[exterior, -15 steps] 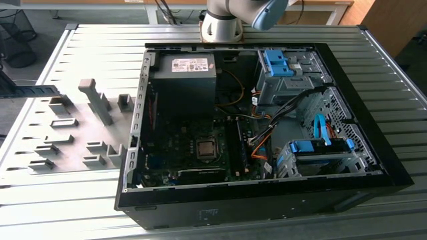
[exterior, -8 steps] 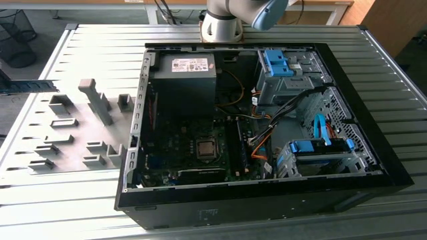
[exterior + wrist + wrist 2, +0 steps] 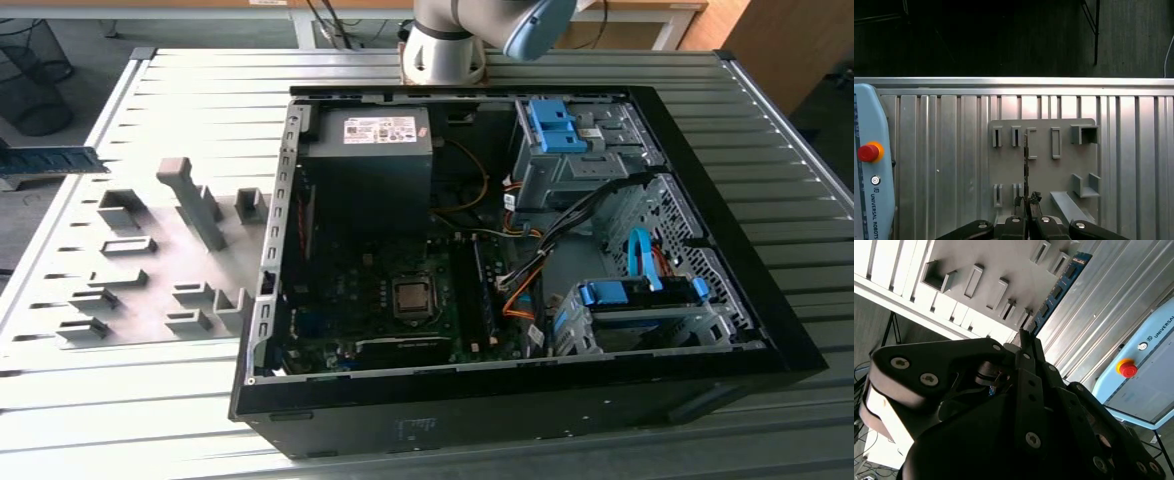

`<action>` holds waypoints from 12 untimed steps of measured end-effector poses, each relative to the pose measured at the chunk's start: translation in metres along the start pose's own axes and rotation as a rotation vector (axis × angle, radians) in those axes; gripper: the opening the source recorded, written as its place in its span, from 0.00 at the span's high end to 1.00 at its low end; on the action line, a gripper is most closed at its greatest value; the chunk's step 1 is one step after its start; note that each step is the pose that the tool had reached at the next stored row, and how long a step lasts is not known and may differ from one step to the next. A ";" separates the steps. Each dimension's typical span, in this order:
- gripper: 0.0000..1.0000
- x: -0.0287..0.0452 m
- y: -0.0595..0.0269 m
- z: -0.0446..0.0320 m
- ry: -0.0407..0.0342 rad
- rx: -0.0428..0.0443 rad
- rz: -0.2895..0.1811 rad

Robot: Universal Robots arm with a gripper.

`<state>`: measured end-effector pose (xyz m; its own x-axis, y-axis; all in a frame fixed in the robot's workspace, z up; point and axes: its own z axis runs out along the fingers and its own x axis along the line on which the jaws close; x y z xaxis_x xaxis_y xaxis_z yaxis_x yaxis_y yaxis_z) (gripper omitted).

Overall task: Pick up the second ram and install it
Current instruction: 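Pick up the second ram and move it above second insertion slot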

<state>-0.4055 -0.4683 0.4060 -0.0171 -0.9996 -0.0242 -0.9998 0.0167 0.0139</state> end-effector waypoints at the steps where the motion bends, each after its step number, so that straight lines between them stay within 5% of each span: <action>1: 0.86 -0.0001 0.0000 -0.0018 0.0000 0.0000 0.000; 12: 0.86 -0.0007 0.0002 -0.0166 -0.0002 0.0003 0.000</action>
<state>-0.4056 -0.4680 0.4226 -0.0171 -0.9996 -0.0244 -0.9998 0.0167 0.0136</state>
